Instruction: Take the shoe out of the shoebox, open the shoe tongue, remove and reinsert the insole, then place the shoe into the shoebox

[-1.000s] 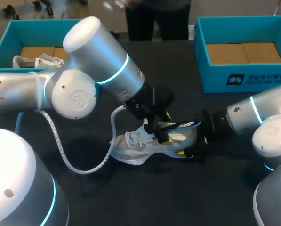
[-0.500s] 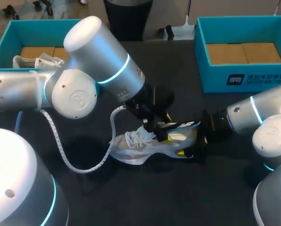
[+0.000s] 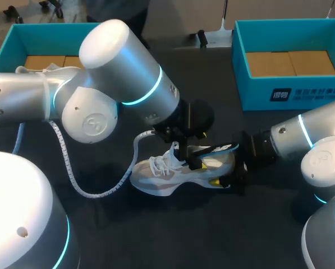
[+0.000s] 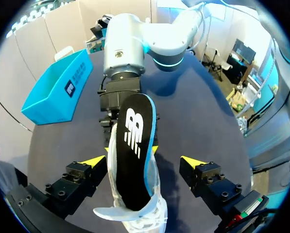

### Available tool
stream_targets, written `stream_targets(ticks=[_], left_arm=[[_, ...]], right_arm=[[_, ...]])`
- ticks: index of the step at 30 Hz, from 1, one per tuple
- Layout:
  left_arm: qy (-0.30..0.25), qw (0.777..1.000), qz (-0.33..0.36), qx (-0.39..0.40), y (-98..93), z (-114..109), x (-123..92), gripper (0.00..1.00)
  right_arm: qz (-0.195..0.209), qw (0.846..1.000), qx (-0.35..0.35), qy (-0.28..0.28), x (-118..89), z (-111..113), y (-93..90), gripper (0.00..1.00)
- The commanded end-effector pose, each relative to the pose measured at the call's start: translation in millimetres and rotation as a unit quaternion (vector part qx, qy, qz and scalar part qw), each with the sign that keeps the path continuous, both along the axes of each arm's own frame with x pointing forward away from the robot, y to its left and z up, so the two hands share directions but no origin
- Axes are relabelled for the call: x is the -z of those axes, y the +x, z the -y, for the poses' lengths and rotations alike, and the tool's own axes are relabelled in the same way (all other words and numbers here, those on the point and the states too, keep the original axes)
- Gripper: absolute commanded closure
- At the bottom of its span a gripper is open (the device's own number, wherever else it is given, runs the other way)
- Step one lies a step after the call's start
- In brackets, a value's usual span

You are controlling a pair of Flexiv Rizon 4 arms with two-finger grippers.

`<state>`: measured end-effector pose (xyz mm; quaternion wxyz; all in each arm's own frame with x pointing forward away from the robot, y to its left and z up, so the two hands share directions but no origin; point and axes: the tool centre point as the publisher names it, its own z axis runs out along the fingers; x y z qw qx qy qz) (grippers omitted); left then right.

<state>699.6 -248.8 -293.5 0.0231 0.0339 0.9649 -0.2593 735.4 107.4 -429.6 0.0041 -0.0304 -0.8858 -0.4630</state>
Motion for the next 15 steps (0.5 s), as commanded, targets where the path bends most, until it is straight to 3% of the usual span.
stream_targets(ticks=[1, 4, 12, 15], left_arm=[[0.012, 1.0, 0.027, -0.009, -4.9, 1.6, -0.3, 0.0], [0.013, 0.999, 0.037, -0.012, -3.0, 2.5, 3.0, 0.01], [0.02, 0.998, 0.065, -0.019, -0.3, 4.8, 7.6, 0.17], [0.025, 0.996, 0.083, -0.025, -0.6, 5.0, 7.5, 0.17]], right_arm=[[0.0, 1.0, 0.001, -0.002, 2.2, -1.6, 1.1, 1.0], [0.0, 1.0, 0.001, -0.002, 2.2, -1.6, 1.1, 1.0], [0.0, 1.0, 0.001, -0.002, 2.2, -1.6, 1.1, 1.0], [0.0, 1.0, 0.001, -0.002, 2.2, -1.6, 1.1, 1.0]])
